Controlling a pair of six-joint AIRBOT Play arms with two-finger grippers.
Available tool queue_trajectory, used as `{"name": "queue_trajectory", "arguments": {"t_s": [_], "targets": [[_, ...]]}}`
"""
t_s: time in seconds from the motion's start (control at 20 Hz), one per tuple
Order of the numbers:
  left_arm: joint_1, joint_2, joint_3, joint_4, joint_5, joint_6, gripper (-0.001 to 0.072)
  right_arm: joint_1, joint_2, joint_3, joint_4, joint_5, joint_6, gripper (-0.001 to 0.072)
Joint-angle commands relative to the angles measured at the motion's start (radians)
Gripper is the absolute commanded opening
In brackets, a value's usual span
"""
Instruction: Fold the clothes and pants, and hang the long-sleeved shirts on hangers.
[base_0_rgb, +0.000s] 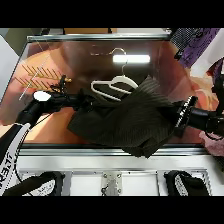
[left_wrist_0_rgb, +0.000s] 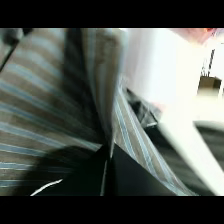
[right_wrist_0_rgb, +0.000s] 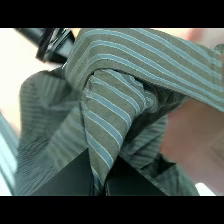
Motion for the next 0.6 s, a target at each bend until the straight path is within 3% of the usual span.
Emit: {"name": "queue_trajectory", "arguments": {"t_s": [0.0,0.3,0.55], "targets": [[0.081,-0.005,0.073,0.1,-0.076,-0.004,0.0012,0.001,0.003,0.001,0.0,0.066,0.015,0.0009],[0.108,-0.006,0.312,0.315,-0.2,-0.037,0.0013,0.001,0.006,0.001,-0.015,0.111,0.053,0.0009],[0.105,-0.006,0.52,0.409,-0.288,-0.037,0.0013,0.001,0.006,0.001,-0.015,0.191,0.078,0.0009]]}}
